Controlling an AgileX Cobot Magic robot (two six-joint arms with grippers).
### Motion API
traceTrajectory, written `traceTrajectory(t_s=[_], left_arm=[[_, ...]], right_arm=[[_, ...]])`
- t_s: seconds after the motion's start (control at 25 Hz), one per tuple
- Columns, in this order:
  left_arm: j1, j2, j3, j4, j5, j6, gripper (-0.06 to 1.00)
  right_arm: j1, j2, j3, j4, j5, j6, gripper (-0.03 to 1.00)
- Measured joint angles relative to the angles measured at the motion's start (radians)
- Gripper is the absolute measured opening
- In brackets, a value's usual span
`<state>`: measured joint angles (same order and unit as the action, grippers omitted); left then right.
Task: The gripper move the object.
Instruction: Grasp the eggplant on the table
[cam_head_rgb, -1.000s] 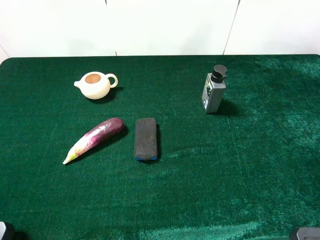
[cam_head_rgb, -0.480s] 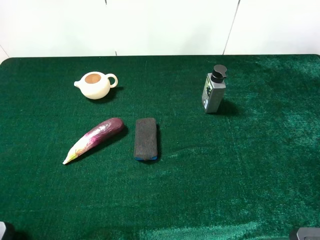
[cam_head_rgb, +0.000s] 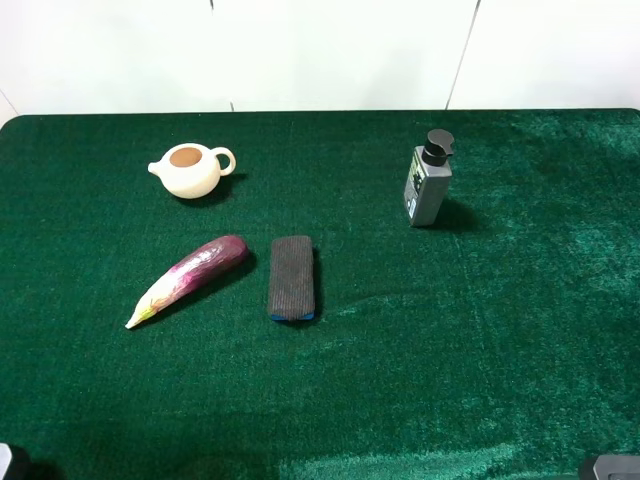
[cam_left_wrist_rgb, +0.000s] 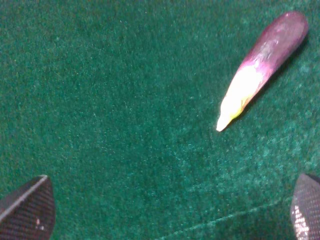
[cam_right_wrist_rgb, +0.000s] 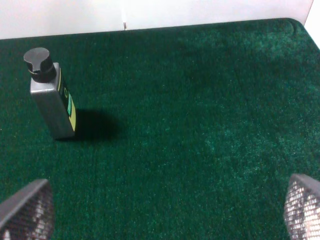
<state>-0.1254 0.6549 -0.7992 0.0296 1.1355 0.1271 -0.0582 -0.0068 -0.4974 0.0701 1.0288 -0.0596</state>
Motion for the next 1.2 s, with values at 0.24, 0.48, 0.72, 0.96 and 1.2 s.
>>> traceTrajectory(t_s=[0.24,0.48,0.72,0.96,1.2], left_arm=[[-0.043,0.110,-0.025,0.027,-0.035,0.000,0.95],[-0.090,0.283,-0.077,0.044,-0.090,0.000,0.95],[-0.102,0.421,-0.117,0.027,-0.121,0.037,0.95],[-0.178,0.539,-0.138,0.041,-0.154,0.048,0.95],[-0.243,0.651,-0.139,0.052,-0.202,0.054,0.95]], right_arm=[[0.000,0.000,0.000,0.000,0.000,0.000,0.69],[0.000,0.000,0.000,0.000,0.000,0.000,0.69],[0.000,0.000,0.000,0.000,0.000,0.000,0.69],[0.000,0.000,0.000,0.000,0.000,0.000,0.69],[0.000,-0.001,0.000,0.000,0.000,0.001,0.69]])
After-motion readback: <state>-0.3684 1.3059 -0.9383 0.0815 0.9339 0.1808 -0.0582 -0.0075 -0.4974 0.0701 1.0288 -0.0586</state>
